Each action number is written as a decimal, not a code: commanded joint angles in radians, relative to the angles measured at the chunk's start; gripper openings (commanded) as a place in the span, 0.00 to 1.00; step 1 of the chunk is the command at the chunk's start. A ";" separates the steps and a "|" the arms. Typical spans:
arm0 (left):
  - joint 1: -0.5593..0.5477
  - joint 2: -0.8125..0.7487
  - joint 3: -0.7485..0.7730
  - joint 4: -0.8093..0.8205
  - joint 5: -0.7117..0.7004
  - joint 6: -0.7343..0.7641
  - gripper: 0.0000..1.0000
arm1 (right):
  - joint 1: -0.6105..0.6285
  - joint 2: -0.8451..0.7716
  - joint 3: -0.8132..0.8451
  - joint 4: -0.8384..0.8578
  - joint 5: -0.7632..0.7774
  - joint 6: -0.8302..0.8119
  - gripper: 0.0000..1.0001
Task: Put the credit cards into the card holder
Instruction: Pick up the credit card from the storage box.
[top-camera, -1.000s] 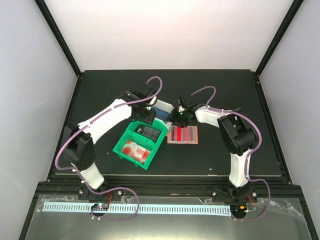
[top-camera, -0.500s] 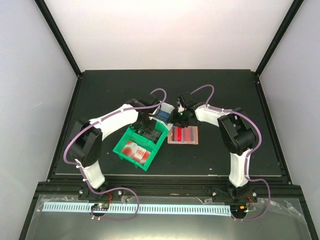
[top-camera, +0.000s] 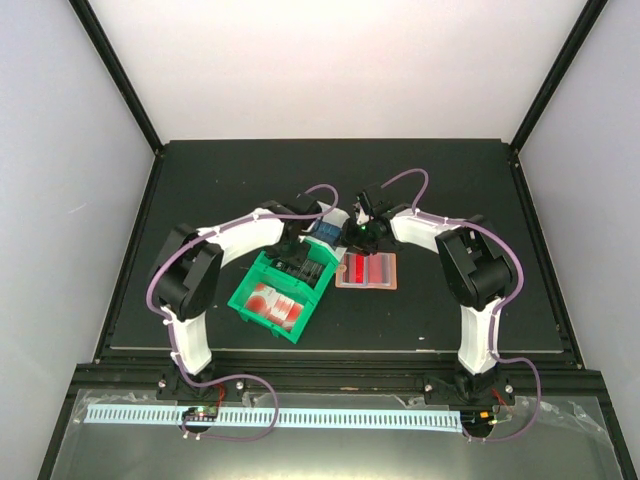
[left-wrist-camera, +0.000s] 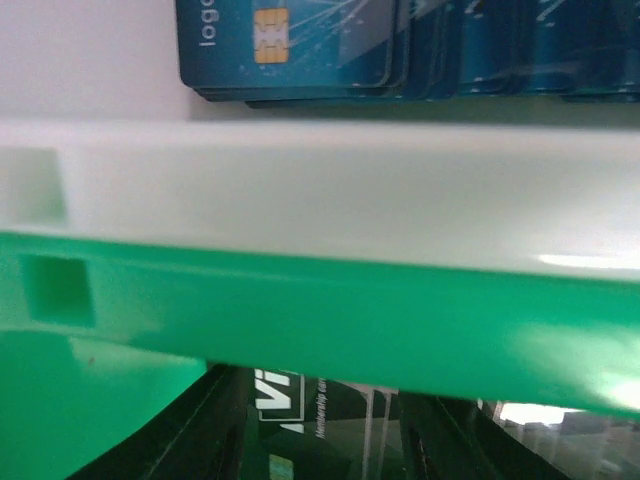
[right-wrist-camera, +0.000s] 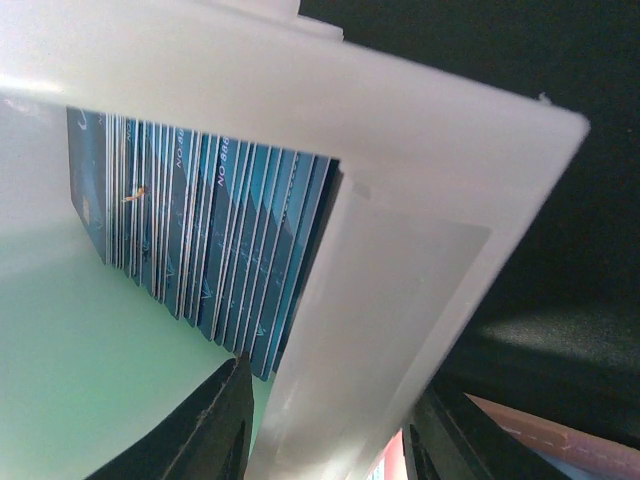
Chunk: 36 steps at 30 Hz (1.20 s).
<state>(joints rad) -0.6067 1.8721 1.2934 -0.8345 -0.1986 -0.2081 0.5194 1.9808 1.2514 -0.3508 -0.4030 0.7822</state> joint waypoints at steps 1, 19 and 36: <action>0.025 0.005 -0.018 0.054 -0.014 0.054 0.43 | -0.005 0.033 0.002 -0.077 0.055 -0.050 0.41; 0.093 -0.017 -0.111 0.131 -0.008 0.118 0.46 | -0.005 0.028 0.010 -0.083 0.063 -0.049 0.41; 0.124 -0.076 -0.077 0.109 -0.115 0.165 0.33 | -0.006 0.027 0.014 -0.098 0.090 -0.048 0.41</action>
<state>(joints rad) -0.5377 1.8381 1.1946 -0.6830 -0.2024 -0.0669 0.5217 1.9831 1.2633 -0.3683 -0.3904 0.7837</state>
